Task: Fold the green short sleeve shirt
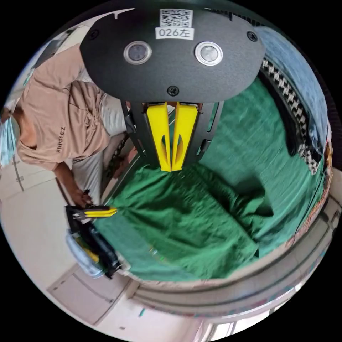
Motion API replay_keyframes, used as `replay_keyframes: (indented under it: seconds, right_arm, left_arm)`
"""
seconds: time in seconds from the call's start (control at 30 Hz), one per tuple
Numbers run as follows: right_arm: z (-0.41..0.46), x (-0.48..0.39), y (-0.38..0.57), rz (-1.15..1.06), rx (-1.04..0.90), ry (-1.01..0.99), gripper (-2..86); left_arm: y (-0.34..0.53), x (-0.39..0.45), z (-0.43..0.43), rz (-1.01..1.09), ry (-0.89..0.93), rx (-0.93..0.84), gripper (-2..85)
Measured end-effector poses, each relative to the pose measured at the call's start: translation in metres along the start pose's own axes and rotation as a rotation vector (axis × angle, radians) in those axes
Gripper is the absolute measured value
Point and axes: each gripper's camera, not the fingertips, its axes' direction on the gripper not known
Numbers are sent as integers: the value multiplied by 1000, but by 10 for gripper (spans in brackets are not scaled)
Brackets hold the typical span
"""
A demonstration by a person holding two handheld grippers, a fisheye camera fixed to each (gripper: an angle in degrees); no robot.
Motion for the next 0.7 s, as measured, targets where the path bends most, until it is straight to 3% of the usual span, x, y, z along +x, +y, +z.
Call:
replay_keyframes:
  seconds: [0.07, 0.1, 0.17, 0.23, 0.3, 0.43, 0.53, 0.7]
  right_arm:
    - [-6, 23, -1, 38, -22, -88, -8]
    - [-6, 28, -3, 43, -42, -94, -9]
    - [-20, 43, -11, 56, -58, -119, -9]
    - [-42, 50, -25, 46, -35, -107, -9]
    - [-71, 53, -48, 31, 13, -75, -9]
    - [-130, 48, -145, -17, 148, -47, -9]
    - [-142, 18, -251, -109, 176, -17, -9]
    - [-108, -51, -420, -212, 139, 22, -3]
  left_arm:
    - [-5, 34, -14, 117, 76, 149, -10]
    - [-8, 41, -8, 156, 96, 143, -10]
    - [-29, 48, 48, 201, 68, -159, -10]
    - [-37, 38, 60, 191, 26, -239, -10]
    - [-49, 24, 30, 162, 62, -133, -10]
    - [-87, -19, -73, 49, 184, 302, -10]
    - [-121, -60, -79, -102, 186, 403, -10]
    - [-144, -115, 42, -233, 203, 104, -10]
